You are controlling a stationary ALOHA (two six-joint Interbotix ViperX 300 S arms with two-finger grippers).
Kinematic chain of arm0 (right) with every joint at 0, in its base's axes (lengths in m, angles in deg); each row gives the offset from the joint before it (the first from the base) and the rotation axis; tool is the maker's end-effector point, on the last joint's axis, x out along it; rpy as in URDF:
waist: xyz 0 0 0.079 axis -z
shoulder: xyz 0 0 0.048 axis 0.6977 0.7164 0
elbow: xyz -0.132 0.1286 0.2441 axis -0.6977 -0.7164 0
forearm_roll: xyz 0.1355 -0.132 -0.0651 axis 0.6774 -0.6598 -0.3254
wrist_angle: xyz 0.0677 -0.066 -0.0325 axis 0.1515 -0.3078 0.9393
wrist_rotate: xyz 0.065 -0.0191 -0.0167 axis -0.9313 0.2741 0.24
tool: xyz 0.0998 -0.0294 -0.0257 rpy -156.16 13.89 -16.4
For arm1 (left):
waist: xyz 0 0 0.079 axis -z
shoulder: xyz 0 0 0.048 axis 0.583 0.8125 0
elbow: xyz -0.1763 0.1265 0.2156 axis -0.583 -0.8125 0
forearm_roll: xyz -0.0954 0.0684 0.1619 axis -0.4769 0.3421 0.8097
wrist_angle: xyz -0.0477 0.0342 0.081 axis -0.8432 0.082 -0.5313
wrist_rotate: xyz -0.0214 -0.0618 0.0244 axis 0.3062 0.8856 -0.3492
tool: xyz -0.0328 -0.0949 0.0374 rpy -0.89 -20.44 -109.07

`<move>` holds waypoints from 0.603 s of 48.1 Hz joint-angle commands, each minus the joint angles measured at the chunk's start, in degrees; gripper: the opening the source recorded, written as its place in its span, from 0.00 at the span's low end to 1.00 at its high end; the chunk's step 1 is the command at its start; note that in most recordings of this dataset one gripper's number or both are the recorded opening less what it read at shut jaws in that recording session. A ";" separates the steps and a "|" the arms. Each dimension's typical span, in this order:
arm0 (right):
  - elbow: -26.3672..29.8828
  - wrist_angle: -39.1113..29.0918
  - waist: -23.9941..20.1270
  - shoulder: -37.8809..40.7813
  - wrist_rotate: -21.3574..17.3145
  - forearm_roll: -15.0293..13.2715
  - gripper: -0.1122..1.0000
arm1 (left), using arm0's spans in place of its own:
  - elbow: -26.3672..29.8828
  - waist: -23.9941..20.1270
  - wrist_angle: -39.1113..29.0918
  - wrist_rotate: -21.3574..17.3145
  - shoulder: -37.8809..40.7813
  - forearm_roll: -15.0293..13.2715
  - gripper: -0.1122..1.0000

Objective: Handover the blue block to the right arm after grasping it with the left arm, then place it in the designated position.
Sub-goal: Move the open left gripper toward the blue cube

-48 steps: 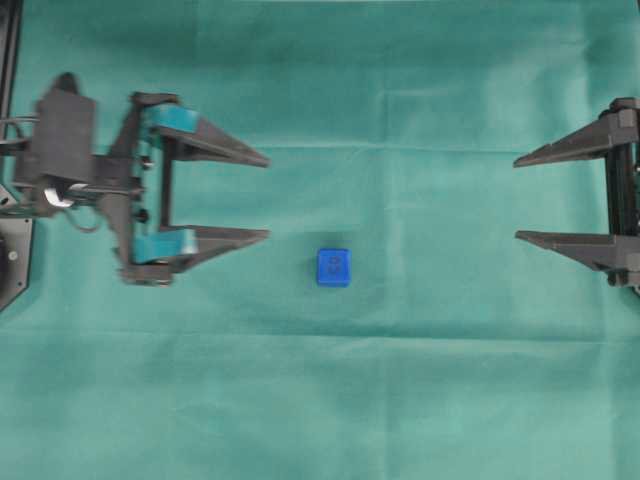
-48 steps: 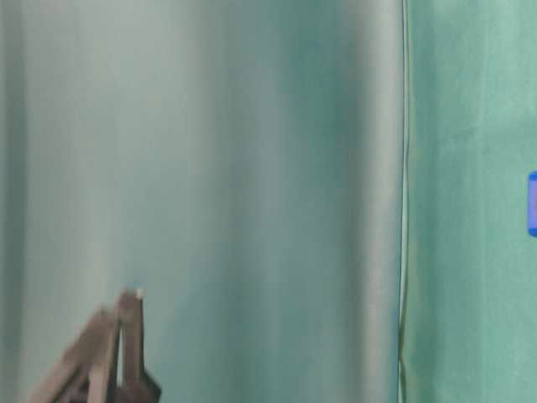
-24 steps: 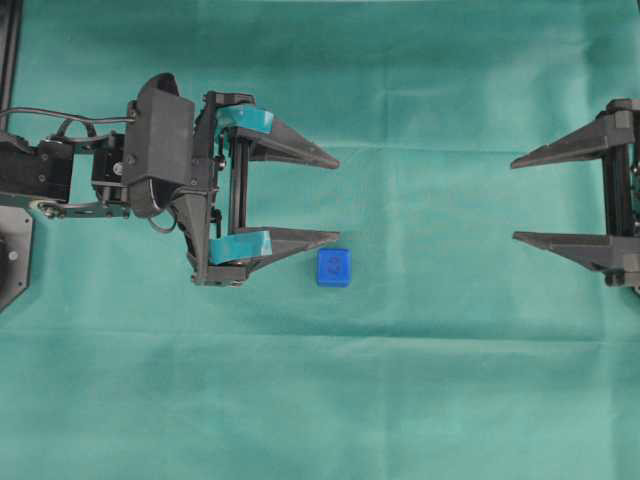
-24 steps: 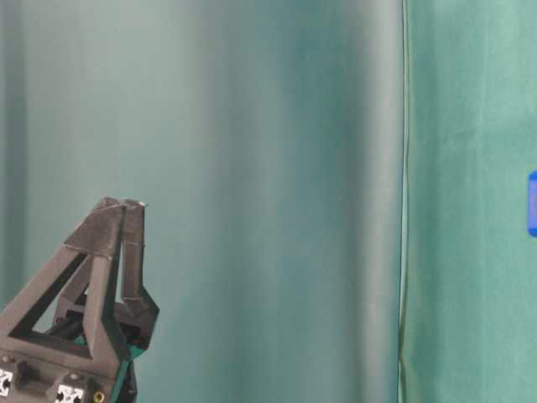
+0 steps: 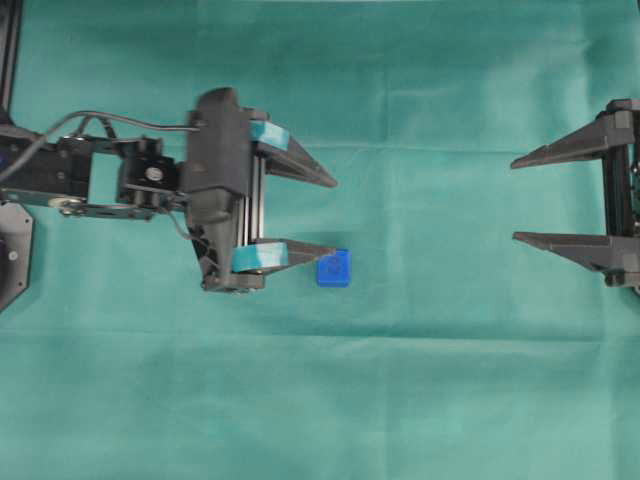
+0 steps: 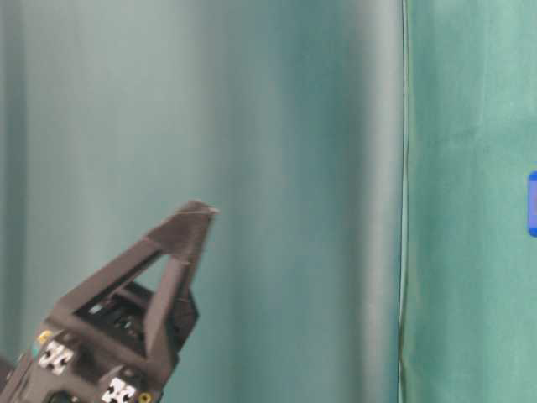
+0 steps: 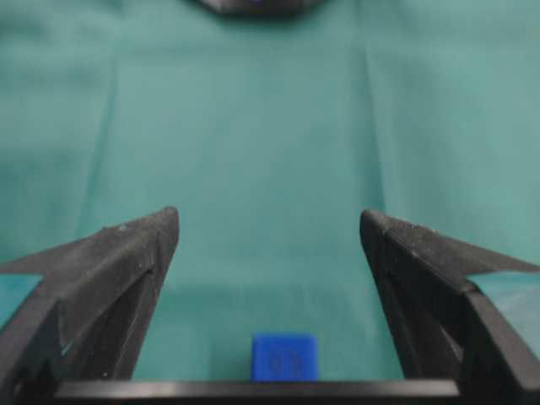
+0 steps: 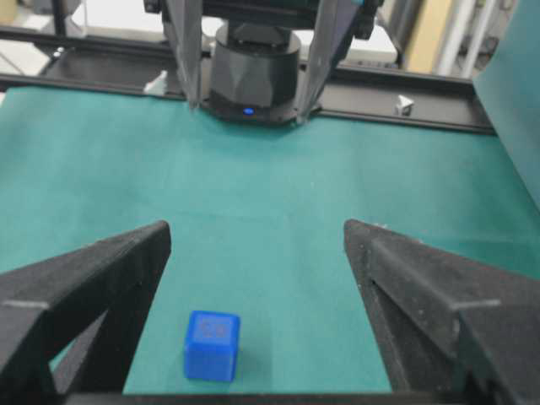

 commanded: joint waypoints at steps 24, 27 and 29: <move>1.32 0.26 0.09 0.62 -0.09 -0.09 0.94 | 12.57 0.97 -27.16 0.88 5.19 -0.09 1.00; 1.32 0.26 0.09 0.79 -0.09 -0.09 0.94 | 12.48 0.97 -27.25 0.88 5.10 -0.09 1.00; 1.32 0.26 0.09 0.88 -0.09 -0.09 0.94 | 12.39 0.97 -27.16 0.88 5.10 -0.09 1.00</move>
